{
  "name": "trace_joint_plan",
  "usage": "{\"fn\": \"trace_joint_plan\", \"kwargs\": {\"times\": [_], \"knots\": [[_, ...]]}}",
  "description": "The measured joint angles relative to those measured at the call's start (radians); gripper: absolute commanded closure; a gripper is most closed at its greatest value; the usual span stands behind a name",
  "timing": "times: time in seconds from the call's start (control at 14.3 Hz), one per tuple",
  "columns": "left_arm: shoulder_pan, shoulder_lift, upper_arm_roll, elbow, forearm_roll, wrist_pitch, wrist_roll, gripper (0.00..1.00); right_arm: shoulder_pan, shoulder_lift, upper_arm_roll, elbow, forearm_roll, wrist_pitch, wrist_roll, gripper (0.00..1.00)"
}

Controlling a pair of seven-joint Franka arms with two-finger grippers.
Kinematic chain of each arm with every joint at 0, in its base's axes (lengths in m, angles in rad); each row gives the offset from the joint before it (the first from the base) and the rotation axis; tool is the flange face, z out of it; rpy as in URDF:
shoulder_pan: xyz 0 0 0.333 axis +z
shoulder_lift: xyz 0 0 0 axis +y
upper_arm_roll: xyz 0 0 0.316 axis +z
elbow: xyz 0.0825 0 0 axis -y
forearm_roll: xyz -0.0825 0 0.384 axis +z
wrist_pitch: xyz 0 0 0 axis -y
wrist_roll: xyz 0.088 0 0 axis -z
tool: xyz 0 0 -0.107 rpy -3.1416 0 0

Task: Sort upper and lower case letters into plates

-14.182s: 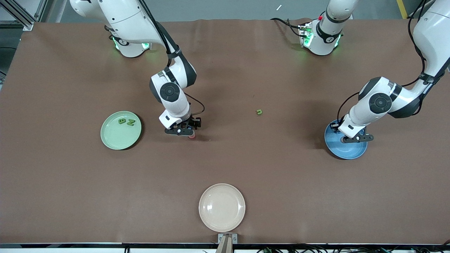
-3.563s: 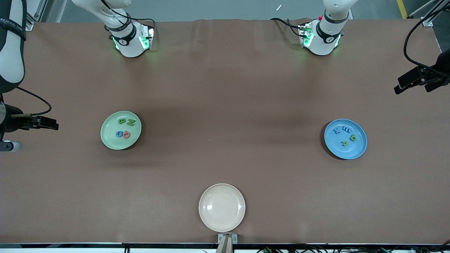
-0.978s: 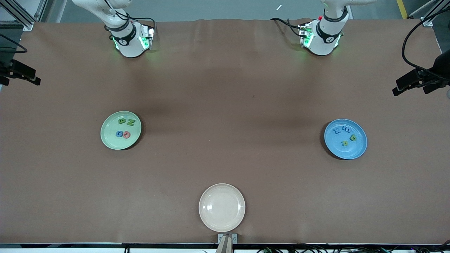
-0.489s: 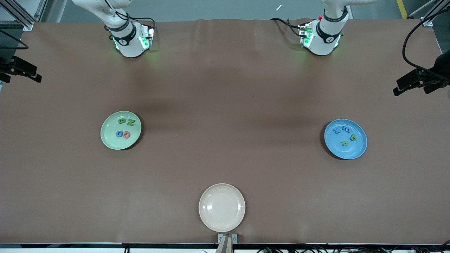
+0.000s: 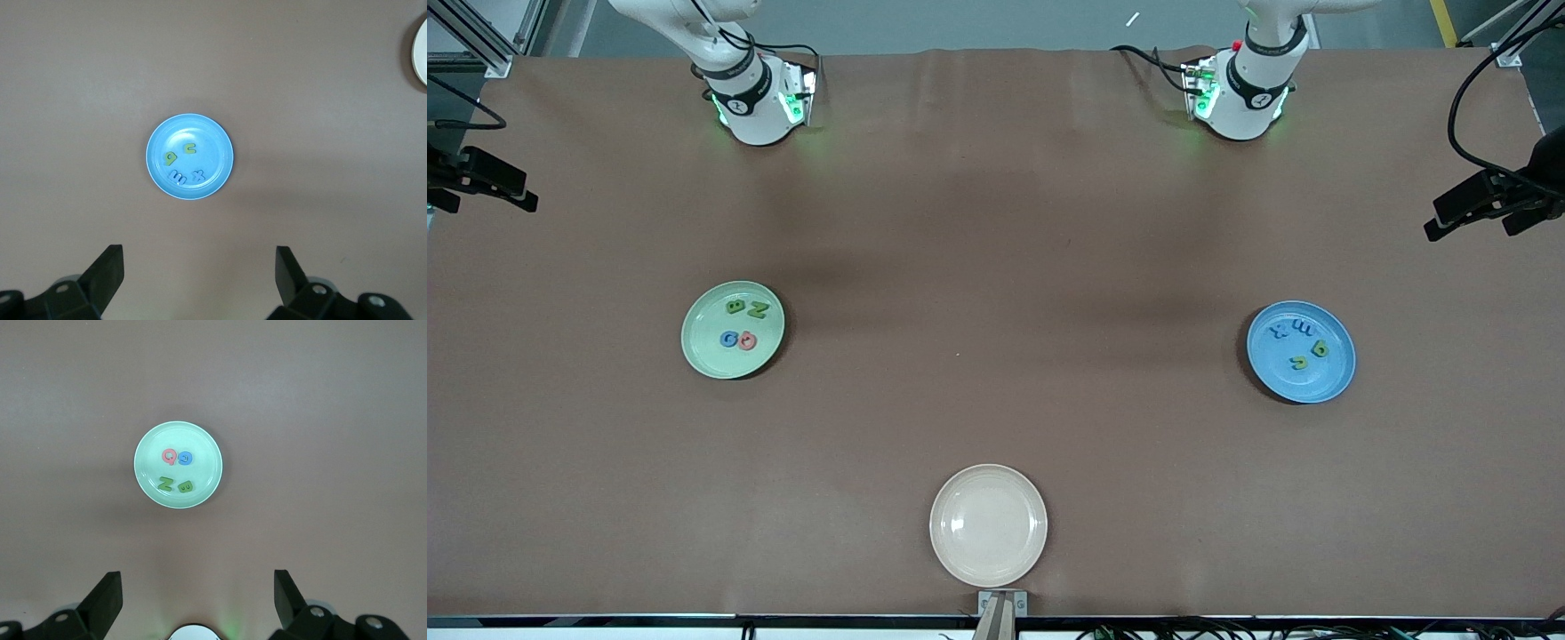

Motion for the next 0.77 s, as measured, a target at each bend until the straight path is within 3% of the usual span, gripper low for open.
{"fn": "trace_joint_plan", "kwargs": {"times": [0.77], "knots": [[-0.007,0.0,-0.004,0.001,0.0,0.0,0.0,0.0,0.0,-0.001,0.0,-0.001,0.013,0.011,0.0,0.0]]}}
